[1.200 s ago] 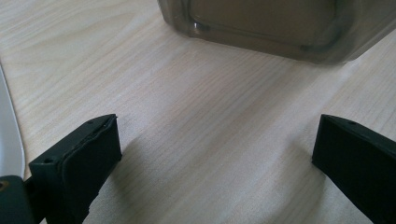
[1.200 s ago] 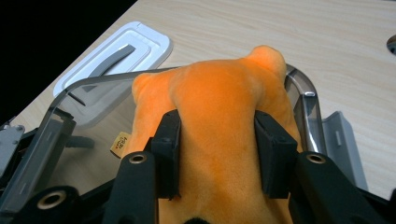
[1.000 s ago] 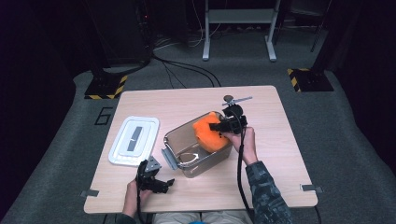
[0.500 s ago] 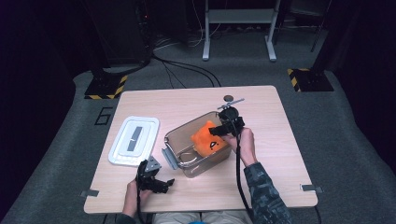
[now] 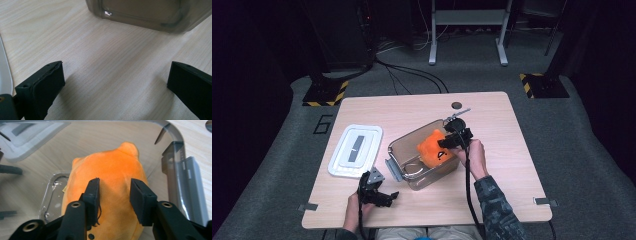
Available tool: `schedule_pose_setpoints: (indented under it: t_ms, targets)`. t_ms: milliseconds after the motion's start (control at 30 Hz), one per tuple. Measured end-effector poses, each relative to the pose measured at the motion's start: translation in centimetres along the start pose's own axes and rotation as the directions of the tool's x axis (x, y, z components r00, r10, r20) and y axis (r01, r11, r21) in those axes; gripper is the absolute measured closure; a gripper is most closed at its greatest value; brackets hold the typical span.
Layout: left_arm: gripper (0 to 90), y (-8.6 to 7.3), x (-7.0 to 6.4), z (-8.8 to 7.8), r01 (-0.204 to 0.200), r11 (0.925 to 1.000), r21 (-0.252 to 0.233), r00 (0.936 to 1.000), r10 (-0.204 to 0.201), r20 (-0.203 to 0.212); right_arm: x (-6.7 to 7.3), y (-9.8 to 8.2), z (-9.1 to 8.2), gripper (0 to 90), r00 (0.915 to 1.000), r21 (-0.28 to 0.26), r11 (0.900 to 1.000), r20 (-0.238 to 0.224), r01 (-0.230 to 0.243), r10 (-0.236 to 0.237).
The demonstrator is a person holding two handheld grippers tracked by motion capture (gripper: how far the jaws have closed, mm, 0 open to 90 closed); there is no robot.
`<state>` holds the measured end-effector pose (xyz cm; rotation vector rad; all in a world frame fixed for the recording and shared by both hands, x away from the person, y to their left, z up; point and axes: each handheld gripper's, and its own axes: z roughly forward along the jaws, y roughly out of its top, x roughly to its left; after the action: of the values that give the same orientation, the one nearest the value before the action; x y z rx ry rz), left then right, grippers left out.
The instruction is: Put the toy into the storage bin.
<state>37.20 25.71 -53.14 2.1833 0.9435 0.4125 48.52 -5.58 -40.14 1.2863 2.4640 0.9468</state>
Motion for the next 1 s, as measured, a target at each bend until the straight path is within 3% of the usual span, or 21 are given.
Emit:
schedule_pose_setpoints:
  t_ms: [200, 367, 433, 600, 700, 833, 900, 1000]
  targets:
    - [0.8, 0.0, 0.0, 0.0, 0.001, 1.0000, 0.000, 1.0000, -0.001, 0.002, -0.4, -0.3, -2.2, 49.4, 0.9999, -0.088, 0.996, -0.010, 0.002, -0.003]
    - [0.8, 0.0, 0.0, 0.0, 0.001, 1.0000, -0.001, 1.0000, -0.001, 0.000, -1.1, -1.0, -3.8, 36.8, 1.0000, -0.149, 0.989, 0.004, -0.004, 0.005]
    - [0.8, 0.0, 0.0, 0.0, 0.002, 1.0000, 0.000, 1.0000, -0.002, 0.001, -1.9, -1.9, -4.7, 29.2, 0.9986, -0.181, 0.983, 0.046, -0.018, 0.026]
    - [0.8, 0.0, 0.0, 0.0, 0.002, 1.0000, -0.002, 1.0000, -0.002, 0.001, -3.9, -4.0, -6.3, 13.9, 0.9946, -0.254, 0.966, 0.068, -0.059, 0.078]
    - [0.8, 0.0, 0.0, 0.0, 0.001, 1.0000, 0.003, 1.0000, -0.001, 0.005, -5.2, -5.7, -7.4, 5.9, 0.9916, -0.298, 0.953, 0.098, -0.051, 0.083]
    - [0.8, 0.0, 0.0, 0.0, 0.000, 1.0000, -0.001, 1.0000, 0.000, 0.003, -6.6, -7.7, -7.6, 0.0, 0.9849, -0.311, 0.948, 0.128, -0.071, 0.116]
    - [0.8, 0.0, 0.0, 0.0, 0.000, 1.0000, 0.000, 1.0000, 0.000, 0.003, -7.9, -10.1, -7.0, 0.0, 0.9762, -0.311, 0.944, 0.149, -0.105, 0.158]
    - [0.7, 0.0, 0.0, 0.0, 0.000, 1.0000, 0.002, 1.0000, 0.000, 0.006, -8.7, -12.1, -5.7, 0.0, 0.9673, -0.289, 0.949, 0.177, -0.125, 0.181]
